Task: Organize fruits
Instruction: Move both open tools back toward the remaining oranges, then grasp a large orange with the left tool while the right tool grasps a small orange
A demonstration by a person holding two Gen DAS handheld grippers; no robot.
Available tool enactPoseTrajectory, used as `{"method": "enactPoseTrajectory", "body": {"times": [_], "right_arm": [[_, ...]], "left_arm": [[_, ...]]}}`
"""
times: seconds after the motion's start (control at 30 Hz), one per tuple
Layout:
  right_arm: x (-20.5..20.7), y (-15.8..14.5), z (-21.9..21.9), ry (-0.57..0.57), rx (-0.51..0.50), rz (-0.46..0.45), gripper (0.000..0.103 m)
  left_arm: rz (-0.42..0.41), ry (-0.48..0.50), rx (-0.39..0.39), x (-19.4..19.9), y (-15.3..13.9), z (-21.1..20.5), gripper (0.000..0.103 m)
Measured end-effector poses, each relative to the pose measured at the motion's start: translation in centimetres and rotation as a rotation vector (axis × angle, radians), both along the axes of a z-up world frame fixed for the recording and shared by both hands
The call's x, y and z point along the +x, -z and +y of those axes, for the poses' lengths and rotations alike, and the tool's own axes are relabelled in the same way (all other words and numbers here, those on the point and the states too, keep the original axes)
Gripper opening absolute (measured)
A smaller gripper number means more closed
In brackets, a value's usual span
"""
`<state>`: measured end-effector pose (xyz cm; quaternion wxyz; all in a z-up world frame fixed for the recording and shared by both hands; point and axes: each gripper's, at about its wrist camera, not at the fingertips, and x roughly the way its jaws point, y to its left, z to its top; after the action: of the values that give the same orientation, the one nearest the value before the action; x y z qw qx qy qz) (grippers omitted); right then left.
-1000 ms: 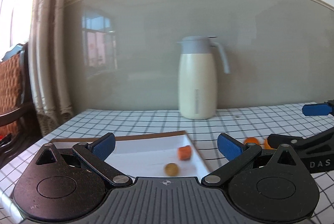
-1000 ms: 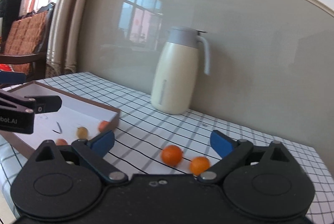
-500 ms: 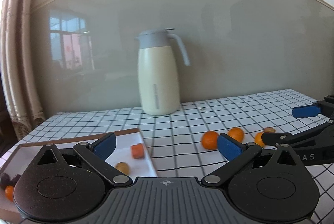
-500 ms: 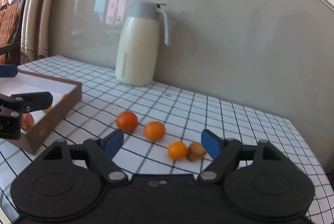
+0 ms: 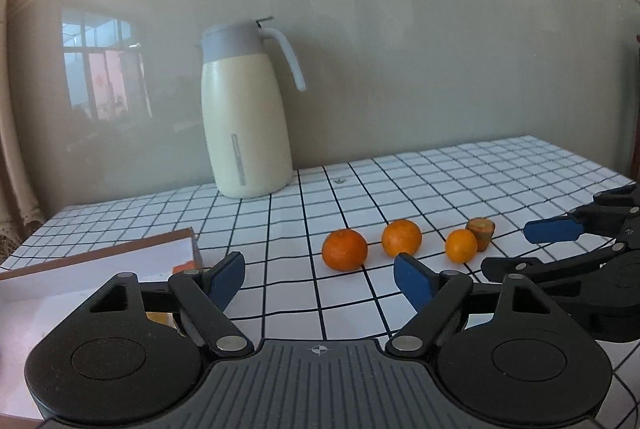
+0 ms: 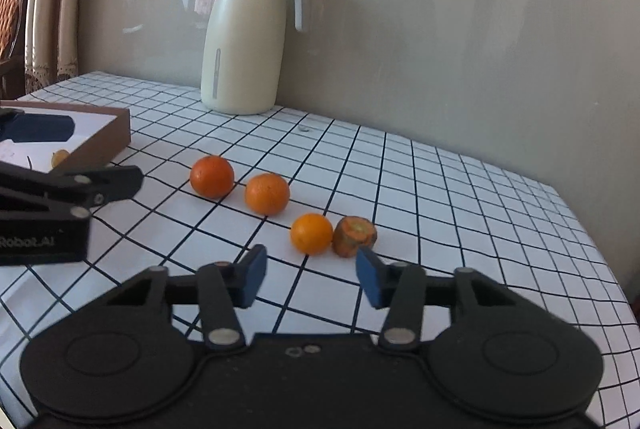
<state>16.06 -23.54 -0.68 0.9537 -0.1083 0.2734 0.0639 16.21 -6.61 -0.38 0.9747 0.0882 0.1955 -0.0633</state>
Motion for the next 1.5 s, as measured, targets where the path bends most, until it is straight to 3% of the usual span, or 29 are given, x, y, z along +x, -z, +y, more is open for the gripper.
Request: {"method": "enactPoseTrajectory", "body": {"times": [0.13,0.47,0.83,1.27,1.33,1.37,1.5], "right_arm": [[1.2,0.4,0.1,0.0,0.016,0.022,0.03],[4.0,1.4,0.5,-0.013,0.033,0.084,0.029],[6.7,1.5,0.1,0.029,0.036,0.089,0.024],[8.6,2.0,-0.7,0.019,0.053,0.074,0.023],[8.8,2.0,-0.6,0.014,0.05,0.074,0.023],[9.0,2.0,-0.6,0.013,0.049,0.074,0.023],[9.2,1.9,-0.6,0.011,0.055,0.08,0.022]], "left_arm": [[0.033,-0.014,-0.011,1.3,0.5,-0.2,0.079],[0.072,-0.015,-0.007,4.0,1.5,-1.0,0.079],[0.156,-0.015,-0.025,7.7,3.0,-2.2,0.077],[0.209,-0.02,-0.068,10.8,4.0,-3.2,0.065],[0.216,-0.016,-0.07,11.1,4.1,-3.4,0.054],[0.222,-0.01,-0.073,11.3,4.2,-3.4,0.042],[0.216,-0.007,-0.045,11.4,4.2,-4.0,0.041]]}}
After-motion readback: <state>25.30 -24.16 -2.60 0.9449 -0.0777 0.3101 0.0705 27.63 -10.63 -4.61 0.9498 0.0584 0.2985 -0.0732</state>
